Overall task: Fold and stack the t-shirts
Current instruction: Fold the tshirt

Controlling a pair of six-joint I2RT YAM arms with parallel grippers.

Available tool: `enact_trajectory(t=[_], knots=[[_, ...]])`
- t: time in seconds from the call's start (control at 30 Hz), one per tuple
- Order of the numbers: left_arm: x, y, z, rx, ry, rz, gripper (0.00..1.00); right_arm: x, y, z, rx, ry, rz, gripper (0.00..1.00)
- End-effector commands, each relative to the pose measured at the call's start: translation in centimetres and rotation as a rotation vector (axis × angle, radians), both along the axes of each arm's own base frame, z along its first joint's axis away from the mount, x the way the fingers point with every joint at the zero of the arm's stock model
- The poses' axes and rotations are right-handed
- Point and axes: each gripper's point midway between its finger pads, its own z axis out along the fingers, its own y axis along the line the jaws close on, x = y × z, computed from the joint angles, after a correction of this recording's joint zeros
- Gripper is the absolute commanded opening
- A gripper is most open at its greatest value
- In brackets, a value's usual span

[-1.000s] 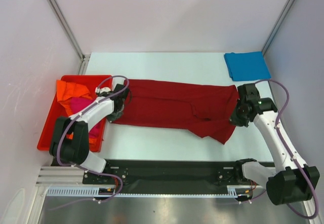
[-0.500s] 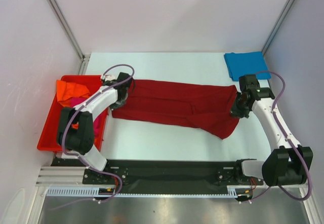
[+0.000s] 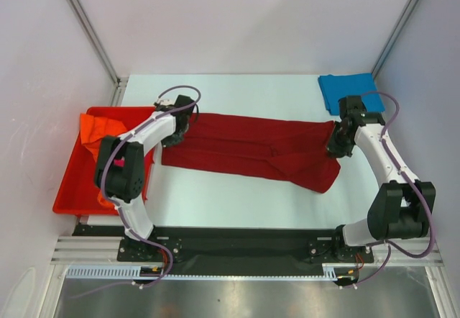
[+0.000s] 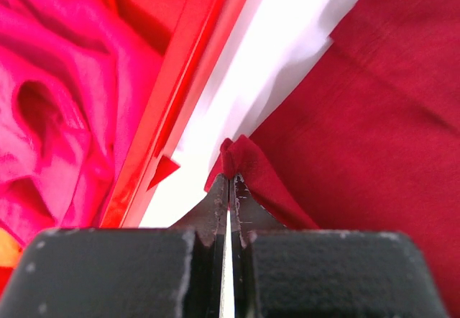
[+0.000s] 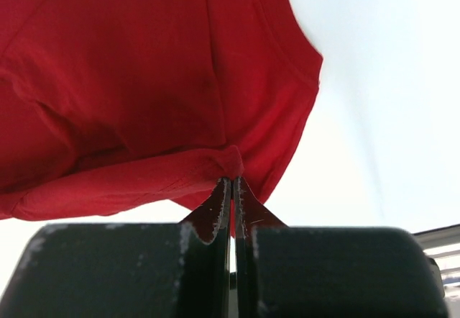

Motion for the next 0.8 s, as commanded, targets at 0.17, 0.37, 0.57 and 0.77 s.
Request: enact_trajectory(t=[0.17, 0.37, 0.57, 0.77], knots=[[3.9, -0.5, 1.7, 0.049, -0.045, -0.047, 0.00, 3.8, -0.6, 1.1, -0.008, -0.067, 0.003, 0.00], [5.1, -0.8, 0.7, 0.065, -0.017, -0.057, 0.01, 4.8, -0.6, -0.3, -0.006, -0.041, 0.001, 0.00], [5.9, -0.9, 0.6, 0.078, -0.011, -0.064, 0.02, 5.9, -0.8, -0.8, -0.013, -0.037, 0.002, 0.00], [6.7, -1.1, 0.5, 0.082, -0.009, -0.067, 0.03, 6.8, -0.9, -1.1, -0.018, -0.030, 0.002, 0.00]])
